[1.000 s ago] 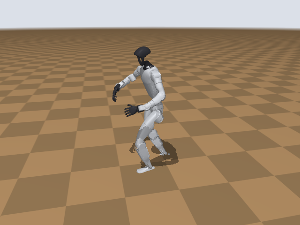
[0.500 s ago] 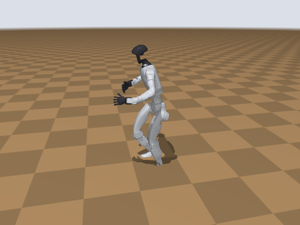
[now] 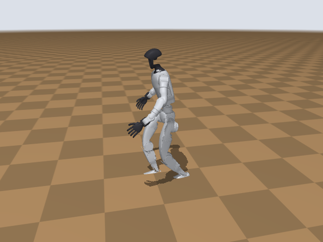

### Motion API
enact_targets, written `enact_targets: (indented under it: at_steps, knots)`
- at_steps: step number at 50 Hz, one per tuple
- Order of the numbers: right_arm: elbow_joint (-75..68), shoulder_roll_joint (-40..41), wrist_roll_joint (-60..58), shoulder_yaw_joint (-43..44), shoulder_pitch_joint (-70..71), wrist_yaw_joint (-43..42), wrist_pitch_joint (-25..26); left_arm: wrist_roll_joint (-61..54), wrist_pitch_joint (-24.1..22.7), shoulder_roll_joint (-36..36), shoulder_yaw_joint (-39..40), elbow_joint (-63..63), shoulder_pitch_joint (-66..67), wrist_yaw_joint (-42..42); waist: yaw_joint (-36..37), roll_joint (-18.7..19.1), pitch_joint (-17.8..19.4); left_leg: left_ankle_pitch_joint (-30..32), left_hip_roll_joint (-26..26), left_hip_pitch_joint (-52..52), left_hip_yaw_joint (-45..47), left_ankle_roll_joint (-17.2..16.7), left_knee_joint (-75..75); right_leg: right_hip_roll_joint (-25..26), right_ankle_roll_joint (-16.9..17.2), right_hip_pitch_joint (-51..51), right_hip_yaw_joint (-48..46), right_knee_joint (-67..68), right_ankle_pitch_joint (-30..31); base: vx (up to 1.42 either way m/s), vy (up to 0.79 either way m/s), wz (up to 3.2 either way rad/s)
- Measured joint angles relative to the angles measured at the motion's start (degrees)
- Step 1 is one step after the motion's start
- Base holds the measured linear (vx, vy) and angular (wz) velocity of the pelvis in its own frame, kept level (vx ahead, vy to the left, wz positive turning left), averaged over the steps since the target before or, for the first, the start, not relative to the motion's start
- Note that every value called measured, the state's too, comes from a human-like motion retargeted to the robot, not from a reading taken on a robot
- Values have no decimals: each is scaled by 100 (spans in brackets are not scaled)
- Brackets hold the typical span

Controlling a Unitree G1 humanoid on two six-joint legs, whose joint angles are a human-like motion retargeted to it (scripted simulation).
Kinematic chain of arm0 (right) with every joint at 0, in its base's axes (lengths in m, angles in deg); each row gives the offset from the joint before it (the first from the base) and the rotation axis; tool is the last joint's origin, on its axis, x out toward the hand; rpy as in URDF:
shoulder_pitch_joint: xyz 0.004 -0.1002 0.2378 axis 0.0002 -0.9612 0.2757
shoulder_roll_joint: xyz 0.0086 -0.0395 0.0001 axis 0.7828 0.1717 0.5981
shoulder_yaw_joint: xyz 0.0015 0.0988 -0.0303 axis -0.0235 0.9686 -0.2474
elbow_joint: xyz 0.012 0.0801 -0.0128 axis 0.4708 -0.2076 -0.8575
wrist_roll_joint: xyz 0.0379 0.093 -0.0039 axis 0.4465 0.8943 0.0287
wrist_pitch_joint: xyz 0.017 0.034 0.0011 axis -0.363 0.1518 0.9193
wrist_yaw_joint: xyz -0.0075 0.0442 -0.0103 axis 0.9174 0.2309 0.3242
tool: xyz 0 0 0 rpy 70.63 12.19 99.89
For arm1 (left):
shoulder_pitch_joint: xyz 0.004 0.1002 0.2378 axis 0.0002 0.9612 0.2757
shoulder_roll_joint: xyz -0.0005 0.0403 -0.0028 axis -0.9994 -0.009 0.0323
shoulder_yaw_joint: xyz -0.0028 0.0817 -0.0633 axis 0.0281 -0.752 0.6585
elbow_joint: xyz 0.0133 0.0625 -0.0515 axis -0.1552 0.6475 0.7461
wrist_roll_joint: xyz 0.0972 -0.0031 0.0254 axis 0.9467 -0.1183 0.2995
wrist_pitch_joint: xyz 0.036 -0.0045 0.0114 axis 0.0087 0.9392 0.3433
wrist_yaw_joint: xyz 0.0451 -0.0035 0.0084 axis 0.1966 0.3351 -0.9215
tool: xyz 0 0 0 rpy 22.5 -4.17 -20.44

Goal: Walk

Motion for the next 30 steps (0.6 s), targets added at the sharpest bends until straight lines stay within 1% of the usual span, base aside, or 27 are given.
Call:
enact_targets:
  at_steps: [2, 3, 5, 7, 10, 12, 13, 15, 17, 19, 21, 23, 25, 27, 30]
  knots:
    - [-49, -196, 8, 48, -100, 260, 92, 171, 18, -143, 210, 257, 177, 86, 92, 112, 27, 199, 168, 37, -84, -184, 209, 240, -70, 306, -51, -385, 62, 23, -12, -29]
    - [-31, -259, 12, 64, -185, 347, 120, 239, 35, -220, 284, 335, 302, 112, 168, 135, 50, 321, 209, -6, -116, -285, 461, 301, -100, 330, -49, -314, 7, 20, -11, -36]
    - [199, -532, 117, 196, -415, 661, 252, 385, 59, -430, 583, 391, 642, 293, 286, 277, 72, 850, 381, -136, -202, -586, 937, 571, -186, 590, -63, -705, 97, 19, -10, -41]
    - [413, -710, 192, 260, -610, 865, 291, 488, 50, -606, 743, 376, 964, 409, 479, 340, 143, 1266, 479, -318, -213, -792, 1570, 699, -256, 615, -43, -521, -29, 16, -8, -41]
    - [1179, -1180, 560, 596, -1089, 1222, 494, 597, 39, -984, 1230, -63, 1694, 778, 712, 358, 120, 1491, 550, -887, -175, -869, 2331, 846, -331, 737, 38, -772, -19, 17, -6, -36]
    - [1551, -1397, 697, 702, -1280, 1374, 524, 632, -25, -1155, 1334, -341, 2060, 937, 922, 368, 171, 1300, 644, -1222, -102, -751, 2695, 880, -353, 731, 74, -563, -161, 17, -5, -29]
    - [1876, -1566, 852, 864, -1446, 1455, 588, 611, -39, -1300, 1496, -625, 2321, 1075, 997, 299, 143, 1194, 623, -1465, -27, -632, 2726, 840, -342, 757, 126, -646, -170, 19, -5, -23]
    - [2238, -1793, 925, 940, -1560, 1565, 576, 633, -137, -1439, 1524, -952, 2618, 1184, 1178, 321, 174, 851, 721, -1833, 36, -407, 2734, 844, -337, 749, 143, -417, -322, 20, -4, -16]
    - [2705, -2082, 1045, 1137, -1625, 1618, 571, 591, -176, -1682, 1659, -1459, 2897, 1317, 1270, 153, 118, 687, 570, -2192, 215, -118, 2183, 671, -276, 837, 236, -614, -334, 24, -4, 0]
    - [2972, -2307, 955, 1154, -1501, 1638, 485, 609, -251, -1825, 1626, -1802, 2990, 1347, 1345, 90, 83, 618, 427, -2443, 306, 85, 1495, 559, -220, 897, 270, -684, -372, 24, -3, 8]
    - [3135, -2501, 761, 1070, -1241, 1617, 379, 649, -313, -1942, 1533, -2079, 2964, 1345, 1377, 27, 25, 723, 220, -2617, 378, 227, 626, 433, -164, 963, 286, -810, -386, 24, -2, 18]
    - [3204, -2662, 490, 899, -886, 1570, 256, 686, -348, -2034, 1420, -2310, 2882, 1349, 1365, -40, -63, 989, -16, -2708, 444, 303, -363, 294, -123, 1019, 287, -953, -395, 22, -1, 22]
    - [3290, -2786, 257, 802, -697, 1534, 164, 743, -409, -2076, 1295, -2496, 2850, 1350, 1379, 17, -99, 1082, -84, -2901, 457, 308, -745, 277, -111, 1023, 265, -786, -504, 19, 0, 10]
    - [3217, -2862, -88, 526, -238, 1408, 60, 780, -415, -2159, 1227, -2673, 2721, 1336, 1334, -98, -239, 1613, -340, -2671, 486, 336, -2014, 136, -98, 1123, 298, -1144, -440, 23, 1, 12]
    - [3212, -2921, -461, 418, -74, 1302, -44, 848, -475, -2194, 1150, -2851, 2680, 1274, 1332, -80, -296, 1724, -404, -2814, 472, 320, -2070, 101, -103, 1135, 334, -894, -625, 20, 3, -9]
